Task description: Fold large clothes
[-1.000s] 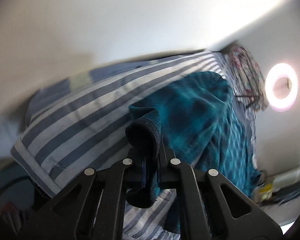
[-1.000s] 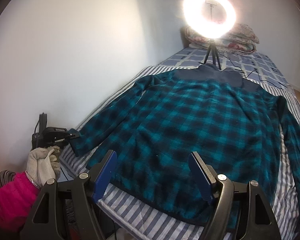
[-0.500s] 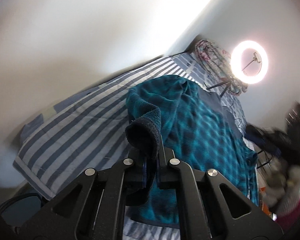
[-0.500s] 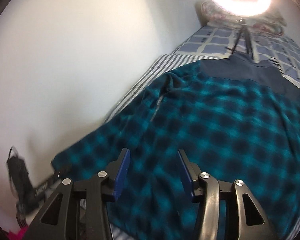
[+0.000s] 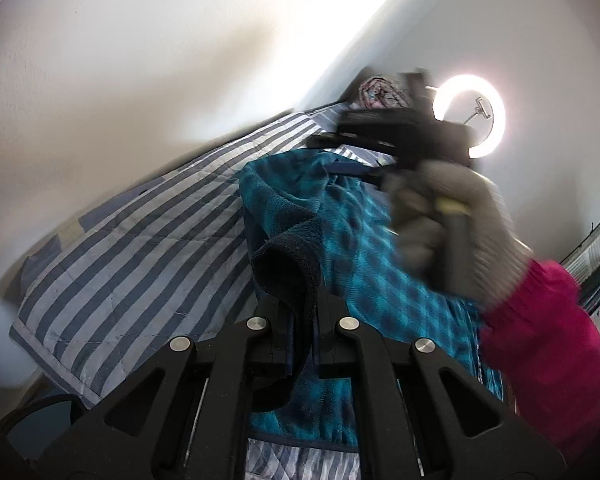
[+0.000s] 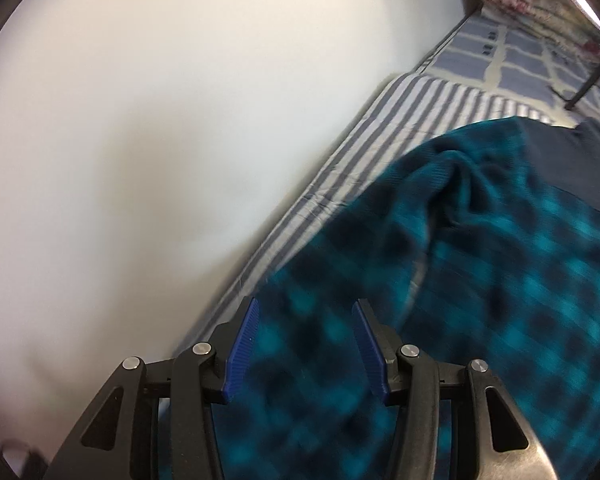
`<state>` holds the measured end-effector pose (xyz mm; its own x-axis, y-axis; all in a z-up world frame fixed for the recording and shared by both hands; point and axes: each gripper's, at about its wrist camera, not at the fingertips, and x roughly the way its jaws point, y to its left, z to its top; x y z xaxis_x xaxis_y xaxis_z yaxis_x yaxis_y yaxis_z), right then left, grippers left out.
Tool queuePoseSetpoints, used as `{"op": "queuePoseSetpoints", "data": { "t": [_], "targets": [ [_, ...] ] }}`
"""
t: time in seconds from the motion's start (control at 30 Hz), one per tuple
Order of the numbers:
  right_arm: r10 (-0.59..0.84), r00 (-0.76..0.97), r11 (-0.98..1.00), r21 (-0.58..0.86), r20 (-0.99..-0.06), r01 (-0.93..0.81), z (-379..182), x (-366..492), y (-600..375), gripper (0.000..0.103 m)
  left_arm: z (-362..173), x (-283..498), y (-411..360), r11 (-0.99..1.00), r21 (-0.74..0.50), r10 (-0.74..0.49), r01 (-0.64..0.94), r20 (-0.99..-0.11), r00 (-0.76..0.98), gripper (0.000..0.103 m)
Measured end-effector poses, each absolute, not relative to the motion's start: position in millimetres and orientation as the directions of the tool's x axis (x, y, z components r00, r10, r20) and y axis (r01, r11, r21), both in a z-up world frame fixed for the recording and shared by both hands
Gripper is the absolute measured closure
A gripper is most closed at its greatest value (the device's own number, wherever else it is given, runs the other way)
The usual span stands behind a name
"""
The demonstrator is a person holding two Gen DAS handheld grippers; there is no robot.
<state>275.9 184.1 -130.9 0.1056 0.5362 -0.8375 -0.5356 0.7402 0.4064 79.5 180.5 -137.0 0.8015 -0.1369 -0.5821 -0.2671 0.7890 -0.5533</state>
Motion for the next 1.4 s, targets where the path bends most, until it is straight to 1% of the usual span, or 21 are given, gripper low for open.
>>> {"op": "queuePoseSetpoints", "data": {
  "t": [0.3,0.43,0.5,0.53,0.57,0.6,0.63,0.8,0.9,1.07,1.2,1.33,1.4],
  "targets": [
    [0.41,0.103,0.826,0.32,-0.906,-0.465,-184.3,321.7,255.2,0.052,-134.7,74.8,175.4,0.809,-0.545,-0.171,-0.22,-0.577,0.799,0.099],
    [0.302,0.13,0.869,0.217,-0.945,-0.444,-198.9,337.6,275.2,0.053,-136.4,74.8,175.7,0.813,-0.544,-0.182,-0.208,-0.577,0.796,0.099],
    [0.247,0.145,0.879,0.159,-0.958,-0.449,-206.8,340.5,281.7,0.068,-135.9,75.4,174.8,0.818,-0.539,-0.185,-0.202,-0.578,0.795,0.099],
    [0.227,0.154,0.88,0.134,-0.962,-0.456,-210.3,340.9,284.9,0.078,-135.0,75.1,174.6,0.82,-0.537,-0.185,-0.199,-0.577,0.795,0.1],
    [0.222,0.158,0.877,0.127,-0.962,-0.463,-212.7,341.2,286.8,0.093,-134.2,74.8,174.8,0.821,-0.536,-0.184,-0.198,-0.577,0.796,0.1],
    [0.224,0.16,0.875,0.126,-0.961,-0.467,-214.2,341.6,287.4,0.099,-133.0,74.0,175.5,0.822,-0.534,-0.182,-0.198,-0.576,0.797,0.1],
    [0.231,0.164,0.875,0.131,-0.959,-0.466,-213.8,342.8,285.6,0.102,-131.8,72.9,175.7,0.827,-0.526,-0.175,-0.198,-0.576,0.799,0.1],
    [0.352,0.176,0.873,0.254,-0.919,-0.416,-188.7,358.2,256.5,0.103,-129.6,72.6,165.7,0.866,-0.465,-0.148,-0.182,-0.587,0.796,0.1],
    [0.398,0.199,0.87,0.299,-0.896,-0.393,-166.6,370.6,232.3,0.103,-124.4,74.1,147.2,0.914,-0.379,-0.124,-0.146,-0.604,0.787,0.1],
    [0.468,0.238,0.85,0.36,-0.851,-0.385,-135.3,377.0,188.0,0.103,-121.8,73.3,111.8,0.961,-0.272,-0.14,-0.042,-0.617,0.774,0.1],
    [0.505,0.259,0.841,0.402,-0.823,-0.362,-131.6,382.1,143.9,0.103,-133.9,74.8,95.6,0.966,-0.258,-0.194,0.027,-0.651,0.734,0.099],
    [0.517,0.262,0.849,0.448,-0.815,-0.282,-152.7,381.6,88.7,0.103,-144.2,73.5,78.5,0.955,-0.28,-0.271,0.099,-0.683,0.678,0.099],
    [0.509,0.266,0.857,0.452,-0.819,-0.248,-162.9,373.1,62.8,0.103,-147.0,75.4,69.1,0.954,-0.275,-0.281,0.117,-0.693,0.664,0.099]
  ]
}}
